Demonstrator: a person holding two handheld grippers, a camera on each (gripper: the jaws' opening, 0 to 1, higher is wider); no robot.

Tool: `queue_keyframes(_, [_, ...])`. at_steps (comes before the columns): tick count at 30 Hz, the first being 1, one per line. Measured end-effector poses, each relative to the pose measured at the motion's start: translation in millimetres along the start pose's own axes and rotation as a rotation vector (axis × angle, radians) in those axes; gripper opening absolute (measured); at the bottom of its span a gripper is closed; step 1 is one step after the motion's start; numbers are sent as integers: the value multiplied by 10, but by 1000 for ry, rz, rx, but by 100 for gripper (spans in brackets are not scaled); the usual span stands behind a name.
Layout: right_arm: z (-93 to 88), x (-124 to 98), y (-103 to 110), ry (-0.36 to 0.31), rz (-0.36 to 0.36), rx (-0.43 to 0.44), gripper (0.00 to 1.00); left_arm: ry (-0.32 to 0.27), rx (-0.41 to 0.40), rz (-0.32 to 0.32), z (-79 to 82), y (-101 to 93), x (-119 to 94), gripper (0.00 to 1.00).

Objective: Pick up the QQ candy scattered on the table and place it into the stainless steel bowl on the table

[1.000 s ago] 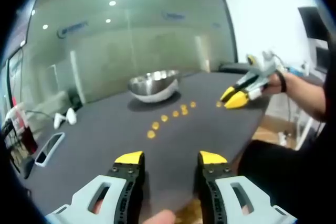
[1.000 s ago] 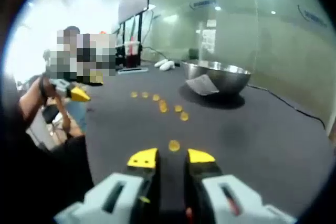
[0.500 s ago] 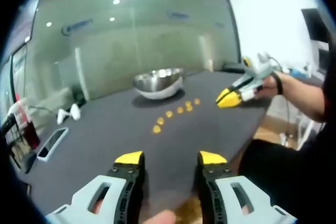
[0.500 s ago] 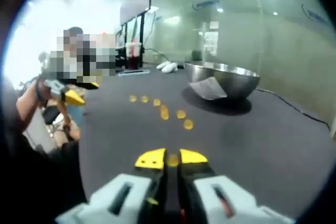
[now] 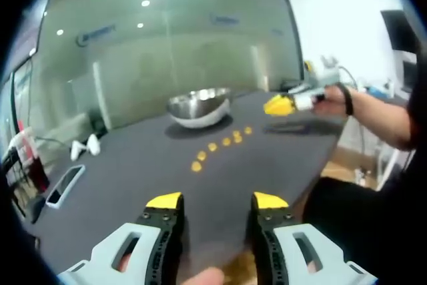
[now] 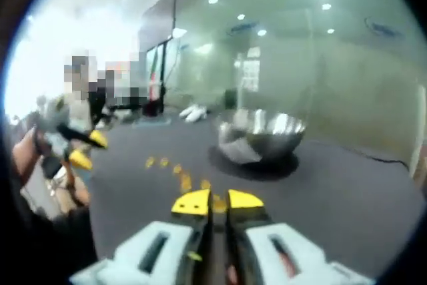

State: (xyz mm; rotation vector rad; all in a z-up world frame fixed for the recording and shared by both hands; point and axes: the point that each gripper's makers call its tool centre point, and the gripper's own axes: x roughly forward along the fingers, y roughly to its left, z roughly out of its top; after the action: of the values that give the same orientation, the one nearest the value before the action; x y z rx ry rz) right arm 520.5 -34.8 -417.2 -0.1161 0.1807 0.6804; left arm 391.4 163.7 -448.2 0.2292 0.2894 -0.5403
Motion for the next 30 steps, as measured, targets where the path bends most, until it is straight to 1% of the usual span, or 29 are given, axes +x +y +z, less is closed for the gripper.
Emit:
queue_keyframes(3, [214,150,-92,-38,-29,39,10,4,-3,-5,-13,-24,24,41])
queue_keyframes(5, [392,264,-129,-66,-46,8,10,7,2,-11,-12,-46,33,42])
queue_keyframes(7, [616,383,-139,-103,-55,-39,10,4,4,-9,1,-44,35,42])
queue_keyframes(10, [822,525,-158,-132,-52,-55,10,-1,-3,-6,15,-28,39,42])
queue_keyframes(12, [903,636,-156,-138,-48,-65,10,2,-3,-8,8,-31,44,42])
queue_keyframes(15, [950,793,-206,-131,-56,-53,10,5,0,-9,2,-31,50,41])
queue_keyframes(16, [960,869,-258,-134,-61,-34,10,5,-2,-11,1,-35,52,41])
queue_keyframes(18, [935,945,-315,-120,-80,10,10,10,-3,-14,-11,-41,65,41])
queue_keyframes(19, [943,976,-312,-125,-80,1,10,14,0,-14,-18,-41,69,41])
queue_keyframes(20, [953,996,-315,-137,-89,-6,12,16,3,-13,-19,-38,70,41])
queue_keyframes(21, [951,1019,-321,-137,-94,-11,17,16,4,-14,-14,-36,69,41])
queue_keyframes(22, [941,1037,-323,-134,-94,-12,25,14,4,-14,-5,-34,65,41])
queue_keyframes(23, [926,1046,-322,-128,-91,-14,28,12,5,-14,7,-30,57,41])
queue_keyframes(30, [900,937,-374,-126,-93,-4,25,14,4,-3,-7,13,39,41])
